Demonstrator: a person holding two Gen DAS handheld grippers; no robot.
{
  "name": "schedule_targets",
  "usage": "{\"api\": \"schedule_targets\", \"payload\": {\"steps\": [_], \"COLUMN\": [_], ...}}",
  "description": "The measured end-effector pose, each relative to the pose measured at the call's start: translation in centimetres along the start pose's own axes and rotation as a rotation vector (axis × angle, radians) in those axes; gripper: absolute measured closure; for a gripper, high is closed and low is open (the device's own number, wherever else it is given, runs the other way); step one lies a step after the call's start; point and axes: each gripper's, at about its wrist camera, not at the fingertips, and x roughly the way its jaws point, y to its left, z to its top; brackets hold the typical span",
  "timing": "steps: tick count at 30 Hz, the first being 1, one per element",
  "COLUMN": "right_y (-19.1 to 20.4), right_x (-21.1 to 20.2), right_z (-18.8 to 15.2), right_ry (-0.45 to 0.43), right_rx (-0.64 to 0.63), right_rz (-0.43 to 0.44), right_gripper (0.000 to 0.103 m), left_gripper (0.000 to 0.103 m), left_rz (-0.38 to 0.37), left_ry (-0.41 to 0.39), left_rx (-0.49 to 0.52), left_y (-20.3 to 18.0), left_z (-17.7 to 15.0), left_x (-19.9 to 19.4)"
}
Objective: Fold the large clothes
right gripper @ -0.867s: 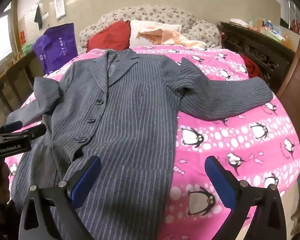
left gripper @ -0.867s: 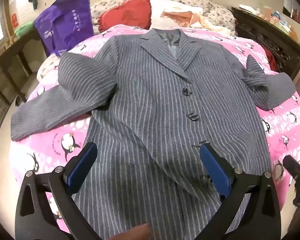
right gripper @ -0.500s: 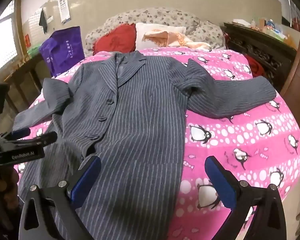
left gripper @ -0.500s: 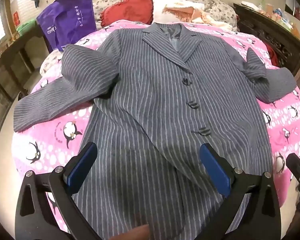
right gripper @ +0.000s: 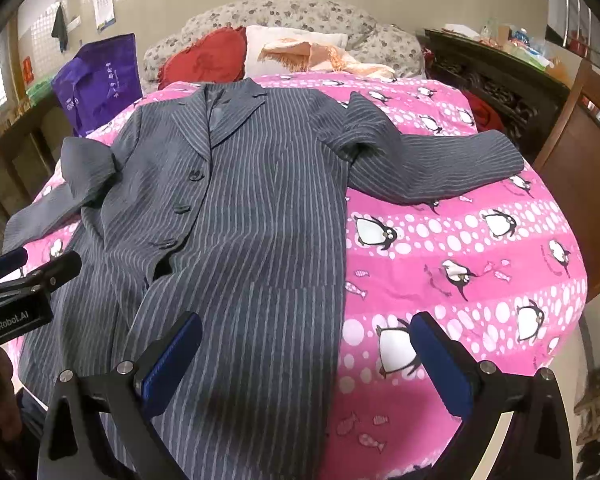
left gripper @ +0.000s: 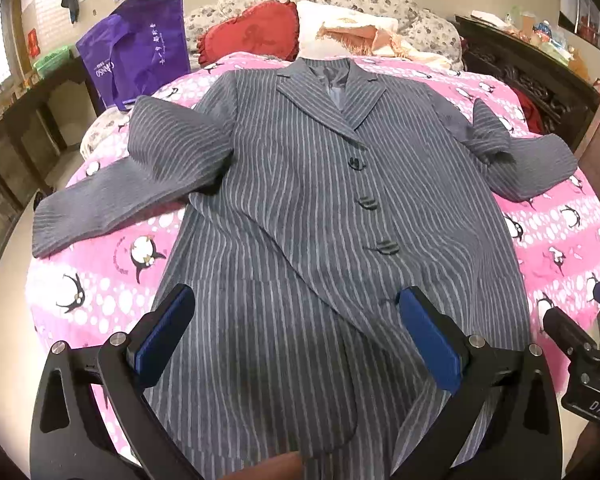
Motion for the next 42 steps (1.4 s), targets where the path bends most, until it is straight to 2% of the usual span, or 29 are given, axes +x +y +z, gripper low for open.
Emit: {"api": "schedule_targets", "payload": {"steps": [20,28,31,32,33,35,36,38,42], "right_y": [1.0,1.4,1.4,1.3,1.2,1.1,1.2,1.0,0.2], "right_x": [-0.3,-0.8,-2.7,-3.8,-4.9,-5.8,-5.5,-3.6,-0.5], "right_z": [-0.2,0.5,1.3,1.6,1.7,1.7,1.7,1.9,1.1], "right_ry": [0.037,0.016,-0.096,-0.167,-0.249,-0.351,-0.345,-0.249,-0.166], "right_rx": [-0.023,-0.036,-0.048,-0.049,-0.049,-0.046,-0.039,-0.017,0.052], "right_rz": [-0.014,0.008,-0.027,-0.024,-0.005,0.047,0.075,0.141,0.143], "right_gripper": [0.0,0.0,0.0,0.0,0.0,0.0,0.0,0.0,0.0], "left_gripper": [0.0,0.0,0.0,0.0,0.0,0.0,0.0,0.0,0.0], "left_rz": [-0.023,-0.028,-0.017,-0.014,-0.008,0.004,0.015,0.041,-0.006], "left_ry": [-0.001,-0.002,0.005,0.007,0.01,0.016,0.018,0.028,0.044], "left_rx": [-0.004,-0.02,-0.026,-0.03,-0.034,-0.042,-0.044,-0.038,-0.047], "left_y": [0.2,0.8,1.1,1.2,1.4,1.6,1.6,1.6,2.1], "left_z": [-1.3,-1.1,-1.0,-0.9,-0.9,-0.7,-0.7,-0.6,-0.4], "left_x": [-0.5,-0.3,0.0,0.2,0.4,0.9,1.2,2.0,3.5]}}
